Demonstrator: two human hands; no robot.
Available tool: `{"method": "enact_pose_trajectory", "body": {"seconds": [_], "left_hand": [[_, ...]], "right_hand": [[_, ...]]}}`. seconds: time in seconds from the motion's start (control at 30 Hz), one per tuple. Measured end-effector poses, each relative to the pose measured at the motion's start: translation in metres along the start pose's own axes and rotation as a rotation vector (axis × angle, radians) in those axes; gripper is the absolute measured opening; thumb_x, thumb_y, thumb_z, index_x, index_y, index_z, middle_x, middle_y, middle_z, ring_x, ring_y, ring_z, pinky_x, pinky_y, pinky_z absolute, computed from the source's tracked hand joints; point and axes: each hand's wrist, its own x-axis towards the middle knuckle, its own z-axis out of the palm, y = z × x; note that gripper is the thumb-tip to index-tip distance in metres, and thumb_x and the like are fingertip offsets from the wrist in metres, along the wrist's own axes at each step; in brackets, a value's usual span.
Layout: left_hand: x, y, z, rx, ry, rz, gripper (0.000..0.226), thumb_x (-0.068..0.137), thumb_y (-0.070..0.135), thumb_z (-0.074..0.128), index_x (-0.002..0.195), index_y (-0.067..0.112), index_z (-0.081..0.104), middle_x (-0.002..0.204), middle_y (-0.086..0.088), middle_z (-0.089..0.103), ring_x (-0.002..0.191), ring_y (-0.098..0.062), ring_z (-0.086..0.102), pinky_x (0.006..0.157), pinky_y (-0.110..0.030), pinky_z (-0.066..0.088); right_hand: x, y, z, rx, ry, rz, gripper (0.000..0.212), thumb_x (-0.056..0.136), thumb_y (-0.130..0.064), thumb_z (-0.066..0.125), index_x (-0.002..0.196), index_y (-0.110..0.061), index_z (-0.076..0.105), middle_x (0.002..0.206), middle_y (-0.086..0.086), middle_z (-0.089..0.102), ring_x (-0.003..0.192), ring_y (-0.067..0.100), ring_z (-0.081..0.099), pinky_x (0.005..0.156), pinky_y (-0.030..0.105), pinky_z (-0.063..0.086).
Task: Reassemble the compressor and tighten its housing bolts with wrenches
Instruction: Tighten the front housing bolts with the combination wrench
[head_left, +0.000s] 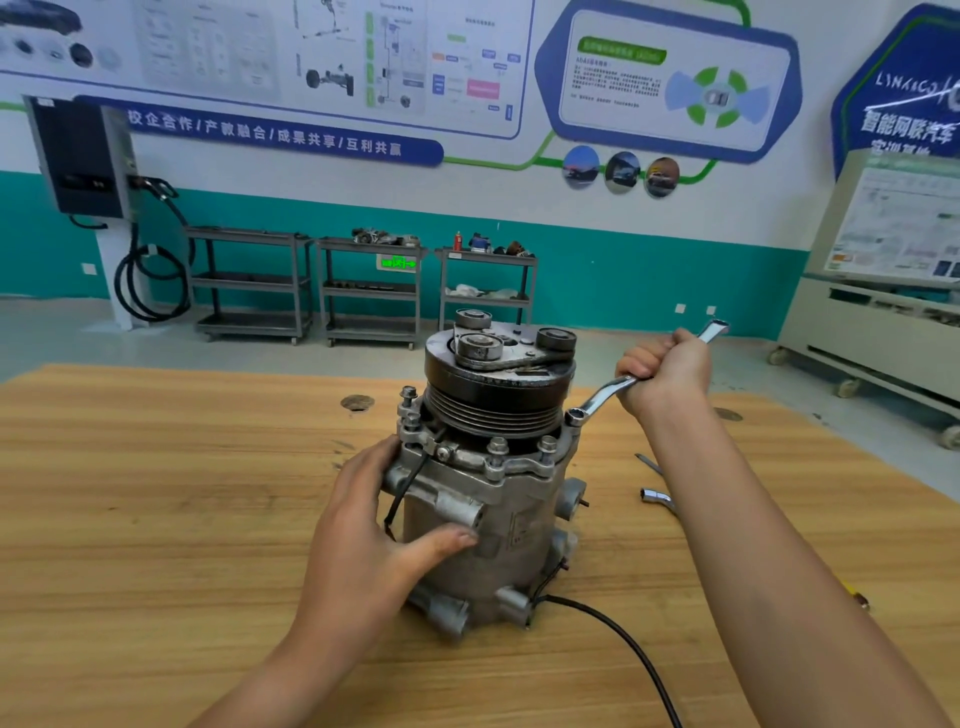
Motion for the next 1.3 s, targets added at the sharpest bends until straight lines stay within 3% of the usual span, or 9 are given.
{"method": "enact_pose_trajectory", "body": {"seconds": [0.13, 0.27, 0.47, 0.67, 0.8, 1.0, 1.2, 1.3], "left_hand": [[0.003, 0.0, -0.003, 0.077, 0.017, 0.028, 0.102, 0.039, 0.069, 0.062, 0.125, 0.016, 0.053, 0.104, 0.03, 0.043, 0.101, -0.002, 0.045, 0.079, -0.008, 0.033], [0.002, 0.002, -0.002, 0.113, 0.05, 0.0, 0.106, 0.037, 0.071, 0.059, 0.127, 0.014, 0.054, 0.098, 0.029, 0.039, 0.1, -0.007, 0.042, 0.083, -0.026, 0.033], [0.001, 0.003, 0.0, 0.105, 0.066, -0.022, 0.108, 0.035, 0.071, 0.058, 0.126, 0.014, 0.055, 0.097, 0.025, 0.038, 0.102, -0.012, 0.042, 0.089, -0.035, 0.037], [0.0, 0.003, 0.001, 0.089, 0.063, -0.025, 0.104, 0.037, 0.068, 0.059, 0.126, 0.013, 0.054, 0.097, 0.027, 0.036, 0.103, -0.011, 0.041, 0.091, -0.034, 0.035], [-0.001, 0.002, 0.001, 0.082, 0.067, -0.025, 0.105, 0.038, 0.069, 0.058, 0.126, 0.012, 0.054, 0.098, 0.019, 0.038, 0.103, -0.012, 0.042, 0.093, -0.038, 0.037], [-0.001, 0.001, 0.001, 0.068, 0.073, -0.013, 0.105, 0.038, 0.069, 0.058, 0.127, 0.012, 0.054, 0.1, 0.014, 0.04, 0.102, -0.011, 0.042, 0.088, -0.032, 0.035], [-0.002, 0.0, 0.002, 0.083, 0.062, -0.01, 0.106, 0.04, 0.068, 0.056, 0.128, 0.009, 0.053, 0.108, 0.009, 0.042, 0.105, -0.011, 0.04, 0.09, -0.031, 0.034], [-0.002, 0.001, 0.002, 0.098, 0.059, -0.016, 0.103, 0.042, 0.063, 0.06, 0.128, 0.009, 0.052, 0.109, 0.009, 0.041, 0.107, -0.012, 0.041, 0.09, -0.032, 0.035]], "right_hand": [[-0.006, -0.001, 0.0, 0.003, 0.028, -0.053, 0.043, 0.1, -0.025, 0.034, 0.059, -0.019, 0.025, 0.035, -0.008, 0.02, 0.027, 0.007, 0.016, 0.029, 0.017, 0.015], [-0.019, -0.003, -0.004, 0.052, 0.092, -0.185, 0.038, 0.098, -0.019, 0.035, 0.061, -0.019, 0.024, 0.04, -0.007, 0.019, 0.03, 0.009, 0.015, 0.031, 0.017, 0.015], [-0.056, 0.002, -0.017, 0.09, 0.077, -0.438, 0.039, 0.099, -0.025, 0.034, 0.062, -0.02, 0.023, 0.045, -0.007, 0.019, 0.038, 0.012, 0.018, 0.038, 0.018, 0.019], [-0.099, 0.02, -0.038, -0.009, -0.064, -0.633, 0.042, 0.1, -0.028, 0.03, 0.059, -0.017, 0.031, 0.046, -0.003, 0.029, 0.044, 0.015, 0.034, 0.056, 0.025, 0.046], [-0.116, 0.034, -0.046, -0.075, -0.17, -0.714, 0.049, 0.1, -0.023, 0.03, 0.051, -0.02, 0.038, 0.049, -0.002, 0.037, 0.05, 0.015, 0.043, 0.069, 0.03, 0.051], [-0.129, 0.061, -0.051, -0.329, -0.227, -0.938, 0.041, 0.082, -0.018, 0.037, 0.044, -0.028, 0.049, 0.052, -0.01, 0.048, 0.059, 0.01, 0.052, 0.075, 0.024, 0.049], [-0.13, 0.083, -0.053, -0.576, -0.297, -1.172, 0.022, 0.085, -0.023, 0.035, 0.068, -0.022, 0.047, 0.061, -0.014, 0.051, 0.065, -0.004, 0.051, 0.067, 0.008, 0.041], [-0.129, 0.09, -0.051, -0.69, -0.358, -1.285, 0.021, 0.09, -0.018, 0.032, 0.072, -0.021, 0.043, 0.064, -0.009, 0.043, 0.061, 0.003, 0.044, 0.061, 0.01, 0.036]]}}
